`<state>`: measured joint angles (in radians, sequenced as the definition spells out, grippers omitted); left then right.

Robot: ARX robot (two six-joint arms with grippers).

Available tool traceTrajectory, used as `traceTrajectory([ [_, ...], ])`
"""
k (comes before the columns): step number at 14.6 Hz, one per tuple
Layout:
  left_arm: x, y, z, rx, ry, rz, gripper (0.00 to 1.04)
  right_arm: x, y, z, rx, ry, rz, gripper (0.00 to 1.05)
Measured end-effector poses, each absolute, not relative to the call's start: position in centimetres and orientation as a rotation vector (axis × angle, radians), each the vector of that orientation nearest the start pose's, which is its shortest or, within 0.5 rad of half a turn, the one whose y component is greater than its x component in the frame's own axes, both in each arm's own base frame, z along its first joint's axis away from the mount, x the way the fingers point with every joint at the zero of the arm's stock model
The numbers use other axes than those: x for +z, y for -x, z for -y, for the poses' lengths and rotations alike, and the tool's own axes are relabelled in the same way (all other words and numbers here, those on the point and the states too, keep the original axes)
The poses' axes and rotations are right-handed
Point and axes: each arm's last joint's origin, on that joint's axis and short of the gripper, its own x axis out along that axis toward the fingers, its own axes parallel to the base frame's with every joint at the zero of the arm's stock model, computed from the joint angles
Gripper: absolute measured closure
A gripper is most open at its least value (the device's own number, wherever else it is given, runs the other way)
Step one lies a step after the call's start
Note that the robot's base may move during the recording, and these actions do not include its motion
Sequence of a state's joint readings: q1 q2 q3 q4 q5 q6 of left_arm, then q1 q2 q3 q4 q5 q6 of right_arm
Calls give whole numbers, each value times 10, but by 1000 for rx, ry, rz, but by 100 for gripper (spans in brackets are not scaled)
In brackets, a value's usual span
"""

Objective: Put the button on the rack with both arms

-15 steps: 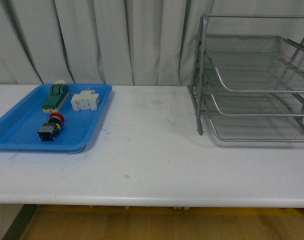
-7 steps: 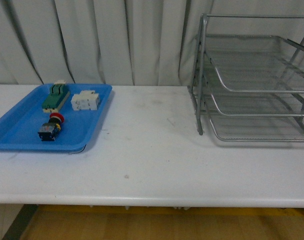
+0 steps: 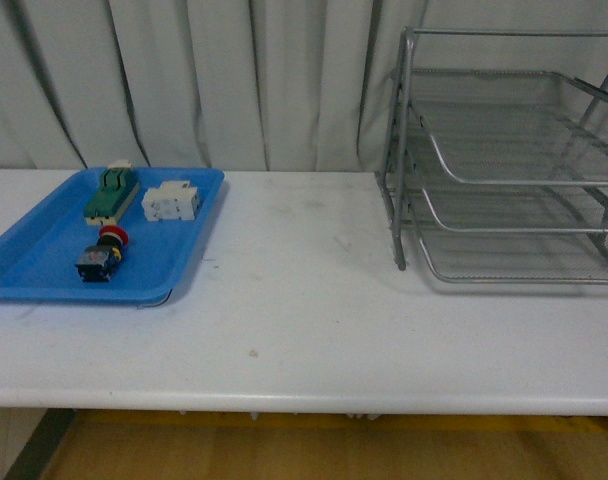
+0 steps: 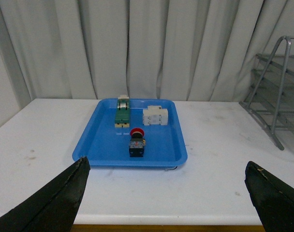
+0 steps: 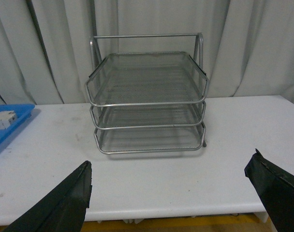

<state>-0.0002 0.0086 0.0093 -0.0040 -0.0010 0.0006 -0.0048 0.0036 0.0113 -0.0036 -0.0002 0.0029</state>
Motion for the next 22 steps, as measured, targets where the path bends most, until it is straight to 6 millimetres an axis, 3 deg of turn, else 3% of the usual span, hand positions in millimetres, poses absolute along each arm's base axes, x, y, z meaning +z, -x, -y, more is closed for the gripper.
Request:
traceTrajectory([
  [7, 166, -98, 0, 1, -1, -3, 7, 166, -97, 0, -5, -7, -7, 6],
  [8, 166, -98, 0, 2, -1, -3, 7, 164, -100, 0, -7, -83, -143, 6],
  [9, 166, -98, 0, 0, -1, -2, 7, 166, -110, 1, -3, -171, -174, 6],
  [11, 166, -98, 0, 0, -1, -3, 7, 165, -137, 6, 38, -392, -159, 6],
  [14, 166, -98, 0, 0, -1, -3, 7, 157, -203, 19, 28, -711, -145, 6],
  [15, 166, -98, 0, 0, -1, -3, 7, 151, -226, 24, 30, -794, -146, 6],
  [17, 166, -98, 0, 0, -1, -3, 7, 118, -263, 29, -16, -944, -255, 6],
  [19, 166, -98, 0, 0, -1, -3, 7, 95, -285, 32, -48, -1026, -323, 6],
  [22, 166, -98, 0, 0, -1, -3, 7, 83, -318, 34, -43, -1079, -349, 6],
])
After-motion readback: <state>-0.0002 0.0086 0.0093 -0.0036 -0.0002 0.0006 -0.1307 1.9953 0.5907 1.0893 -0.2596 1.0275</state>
